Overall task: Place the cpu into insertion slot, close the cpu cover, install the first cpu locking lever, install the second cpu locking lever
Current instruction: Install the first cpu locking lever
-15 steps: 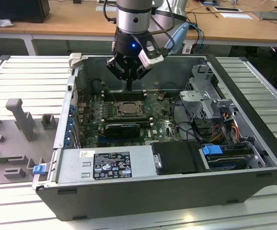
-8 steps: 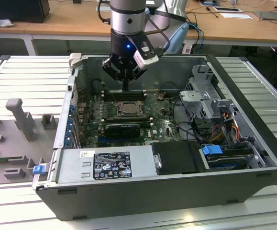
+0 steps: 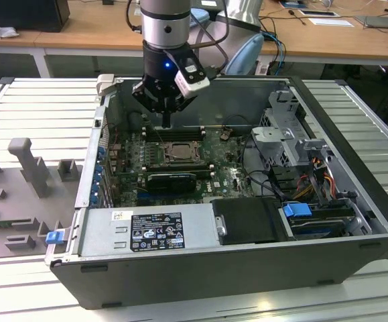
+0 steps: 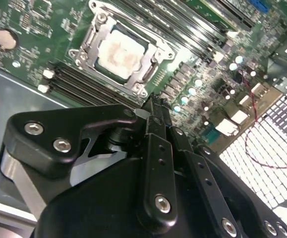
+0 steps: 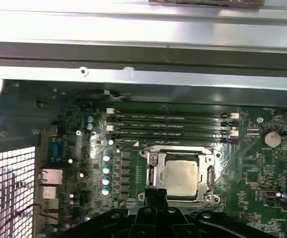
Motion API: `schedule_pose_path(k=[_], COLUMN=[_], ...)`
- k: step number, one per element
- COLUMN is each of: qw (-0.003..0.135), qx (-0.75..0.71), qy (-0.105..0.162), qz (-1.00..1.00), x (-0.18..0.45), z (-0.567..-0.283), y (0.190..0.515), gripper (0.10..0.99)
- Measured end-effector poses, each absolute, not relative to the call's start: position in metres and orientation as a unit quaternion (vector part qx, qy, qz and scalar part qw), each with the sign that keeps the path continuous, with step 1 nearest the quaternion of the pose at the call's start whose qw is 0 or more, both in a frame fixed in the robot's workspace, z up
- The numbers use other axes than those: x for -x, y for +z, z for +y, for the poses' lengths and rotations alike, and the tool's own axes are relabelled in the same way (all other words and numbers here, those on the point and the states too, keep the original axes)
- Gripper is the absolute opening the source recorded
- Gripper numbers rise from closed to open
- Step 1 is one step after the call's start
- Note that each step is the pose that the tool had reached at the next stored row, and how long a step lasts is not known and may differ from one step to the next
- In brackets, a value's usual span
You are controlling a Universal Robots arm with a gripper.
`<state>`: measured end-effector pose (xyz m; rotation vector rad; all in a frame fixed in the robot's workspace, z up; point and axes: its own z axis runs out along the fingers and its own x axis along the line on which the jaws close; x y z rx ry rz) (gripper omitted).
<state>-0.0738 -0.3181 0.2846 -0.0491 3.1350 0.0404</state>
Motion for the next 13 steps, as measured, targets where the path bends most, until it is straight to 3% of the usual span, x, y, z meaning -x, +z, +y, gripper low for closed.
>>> schedule_pose_path(k=[13], qw=[0.004], qx=[0.016], qy=[0.017], qz=[1.0], x=[0.09], z=[-0.318], y=[0.274], gripper=[0.106])
